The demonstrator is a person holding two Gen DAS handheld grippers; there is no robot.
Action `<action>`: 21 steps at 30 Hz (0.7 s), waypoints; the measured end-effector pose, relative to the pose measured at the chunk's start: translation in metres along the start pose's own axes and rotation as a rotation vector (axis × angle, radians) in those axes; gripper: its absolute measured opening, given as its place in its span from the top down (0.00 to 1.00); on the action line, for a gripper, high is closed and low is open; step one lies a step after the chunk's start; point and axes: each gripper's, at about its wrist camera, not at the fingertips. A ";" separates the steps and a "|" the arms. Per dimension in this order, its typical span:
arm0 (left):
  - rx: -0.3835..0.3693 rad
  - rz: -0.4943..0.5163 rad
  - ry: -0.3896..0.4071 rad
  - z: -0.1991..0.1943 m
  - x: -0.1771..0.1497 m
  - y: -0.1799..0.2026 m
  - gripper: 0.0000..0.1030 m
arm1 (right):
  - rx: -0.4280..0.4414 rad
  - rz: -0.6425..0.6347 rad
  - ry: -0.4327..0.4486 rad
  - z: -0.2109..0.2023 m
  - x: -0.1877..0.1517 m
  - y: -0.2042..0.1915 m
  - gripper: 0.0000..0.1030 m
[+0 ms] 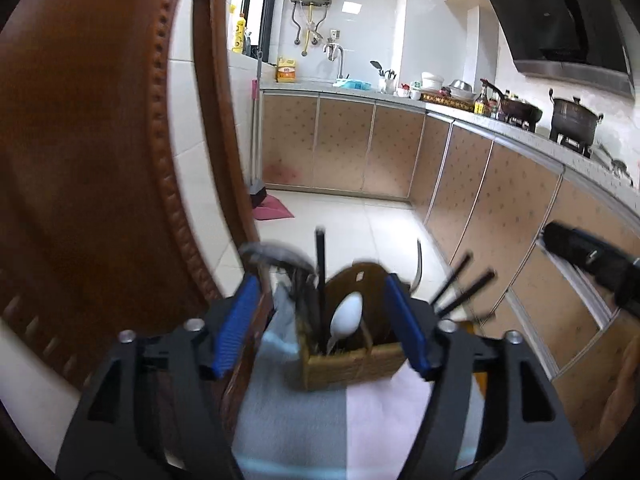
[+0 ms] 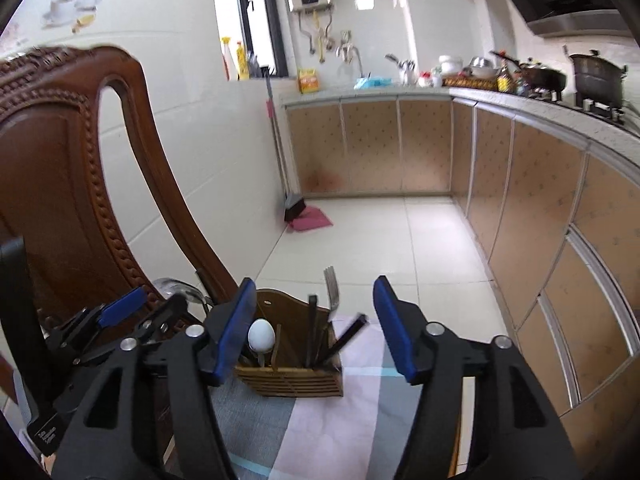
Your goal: Organize utensils
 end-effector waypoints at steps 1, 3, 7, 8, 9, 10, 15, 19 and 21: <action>0.007 0.003 -0.001 -0.011 -0.007 -0.002 0.27 | -0.007 -0.006 0.005 -0.009 -0.005 -0.001 0.31; 0.003 0.008 0.002 -0.031 -0.021 -0.005 0.18 | -0.030 -0.020 0.010 -0.029 -0.021 -0.002 0.26; 0.028 0.045 0.018 -0.072 -0.051 -0.011 0.13 | -0.094 -0.034 -0.024 -0.054 -0.068 -0.005 0.18; 0.036 0.054 0.021 -0.079 -0.055 -0.011 0.11 | -0.105 -0.027 -0.038 -0.057 -0.077 -0.006 0.18; 0.047 0.065 0.022 -0.088 -0.062 -0.012 0.10 | -0.115 -0.017 -0.054 -0.061 -0.087 -0.006 0.18; 0.050 0.075 0.022 -0.096 -0.068 -0.012 0.10 | -0.122 -0.006 -0.067 -0.066 -0.096 -0.006 0.18; 0.051 0.093 0.034 -0.128 -0.089 -0.020 0.06 | -0.163 0.017 -0.082 -0.092 -0.124 -0.015 0.12; 0.044 0.111 0.046 -0.149 -0.102 -0.019 0.04 | -0.197 -0.001 -0.056 -0.116 -0.141 -0.028 0.10; 0.035 0.112 0.049 -0.159 -0.109 -0.018 0.04 | -0.200 -0.010 -0.048 -0.125 -0.147 -0.037 0.10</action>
Point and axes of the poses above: each gripper's, at about its wrist camera, not at the fingertips, and z roughly the way its jaws point, y to its right, x to its top, and after that the axes turned 14 degrees about x, right-handed
